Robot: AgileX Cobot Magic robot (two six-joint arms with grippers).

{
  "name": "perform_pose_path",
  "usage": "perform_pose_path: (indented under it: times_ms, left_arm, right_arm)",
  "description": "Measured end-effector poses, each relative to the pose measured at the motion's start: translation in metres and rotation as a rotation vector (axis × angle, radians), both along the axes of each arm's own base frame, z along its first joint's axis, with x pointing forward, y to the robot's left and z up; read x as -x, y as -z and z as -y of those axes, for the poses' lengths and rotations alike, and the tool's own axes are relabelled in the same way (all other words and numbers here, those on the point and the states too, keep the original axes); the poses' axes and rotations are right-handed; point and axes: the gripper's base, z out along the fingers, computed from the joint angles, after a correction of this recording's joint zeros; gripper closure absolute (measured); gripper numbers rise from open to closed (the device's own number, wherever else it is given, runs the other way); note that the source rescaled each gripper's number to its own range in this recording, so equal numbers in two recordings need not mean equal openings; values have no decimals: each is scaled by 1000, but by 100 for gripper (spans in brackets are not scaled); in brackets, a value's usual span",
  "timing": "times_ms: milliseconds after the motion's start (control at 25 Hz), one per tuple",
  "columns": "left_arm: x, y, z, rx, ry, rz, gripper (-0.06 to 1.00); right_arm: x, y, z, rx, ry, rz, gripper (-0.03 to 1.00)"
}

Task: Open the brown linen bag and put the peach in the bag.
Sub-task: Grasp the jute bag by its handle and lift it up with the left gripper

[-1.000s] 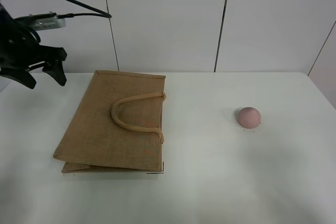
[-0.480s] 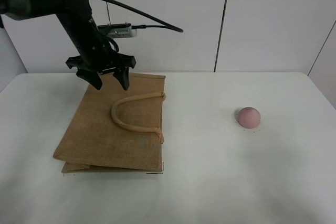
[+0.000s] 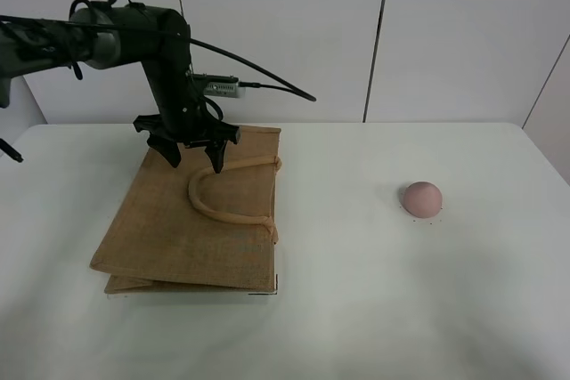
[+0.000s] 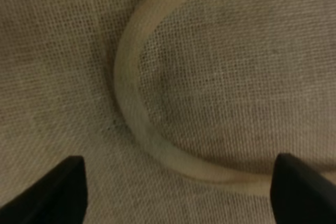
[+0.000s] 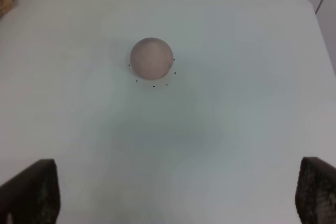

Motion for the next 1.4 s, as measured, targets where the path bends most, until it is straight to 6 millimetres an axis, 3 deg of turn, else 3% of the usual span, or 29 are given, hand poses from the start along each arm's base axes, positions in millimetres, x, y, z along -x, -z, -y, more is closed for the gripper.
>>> perform_pose_path:
  times_ms: [200,320,840,1400]
  left_arm:
    - [-6,30,-5,-15,-18,-55,-5]
    - [-10,37,-11,-9,-38,-63,-5]
    - [-22,37,-12,70,-72,40,-5]
    - [-21,39,-16,32,-73,35,-5]
  right_arm:
    - [0,0,0,0,0,0,-3]
    - [0,0,0,0,0,0,-3]
    - [0,0,-1,-6,-4,0,-3]
    - [0,0,0,5,3,0,-3]
